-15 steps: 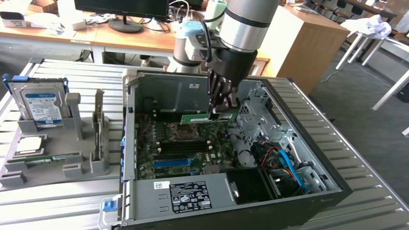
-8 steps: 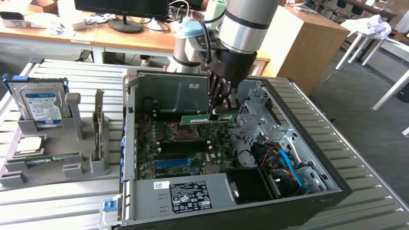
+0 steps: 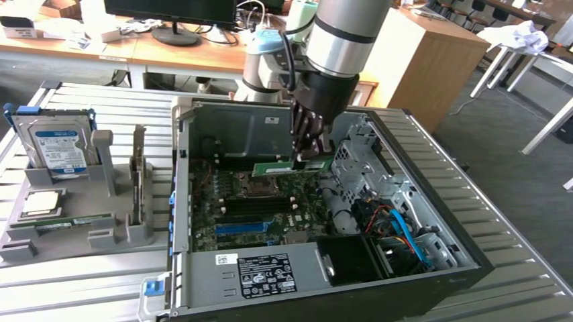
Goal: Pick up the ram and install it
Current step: 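Insert the ram into the slot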
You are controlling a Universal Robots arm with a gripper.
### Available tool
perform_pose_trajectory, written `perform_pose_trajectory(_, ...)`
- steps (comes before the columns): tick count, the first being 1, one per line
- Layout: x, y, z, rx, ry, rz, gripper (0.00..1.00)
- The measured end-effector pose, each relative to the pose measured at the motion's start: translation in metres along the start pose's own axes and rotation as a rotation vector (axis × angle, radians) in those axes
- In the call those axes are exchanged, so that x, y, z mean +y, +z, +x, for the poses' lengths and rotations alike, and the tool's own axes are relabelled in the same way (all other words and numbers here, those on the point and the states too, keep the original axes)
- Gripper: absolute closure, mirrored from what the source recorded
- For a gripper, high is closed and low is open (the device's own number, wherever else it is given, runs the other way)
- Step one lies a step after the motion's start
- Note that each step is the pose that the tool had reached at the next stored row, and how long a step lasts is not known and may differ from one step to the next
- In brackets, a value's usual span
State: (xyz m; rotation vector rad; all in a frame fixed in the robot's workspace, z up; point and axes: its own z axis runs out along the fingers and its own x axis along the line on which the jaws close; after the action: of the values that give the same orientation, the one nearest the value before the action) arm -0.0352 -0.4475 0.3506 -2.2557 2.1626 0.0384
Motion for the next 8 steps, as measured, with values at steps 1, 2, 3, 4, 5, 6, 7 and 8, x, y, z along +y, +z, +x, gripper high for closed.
perform_pose_trajectory(1,0.0,0.0003,0.0,0.0,0.0,0.0,0.87)
perform_pose_trajectory(2,0.0,0.0006,0.0,0.0,0.0,0.0,0.87)
perform_pose_trajectory(3,0.0,0.0009,0.0,0.0,0.0,0.0,0.87)
perform_pose_trajectory(4,0.0,0.0012,0.0,0.0,0.0,0.0,0.87)
perform_pose_trajectory(5,0.0,0.0016,0.0,-0.0001,0.0,0.0,0.87)
perform_pose_trajectory(6,0.0,0.0019,0.0,-0.0001,0.0,0.0,0.87)
perform_pose_trajectory(7,0.0,0.0022,0.0001,-0.0001,0.0,0.0,0.87)
perform_pose_trajectory(8,0.0,0.0025,0.0001,0.0,0.0,0.0,0.87)
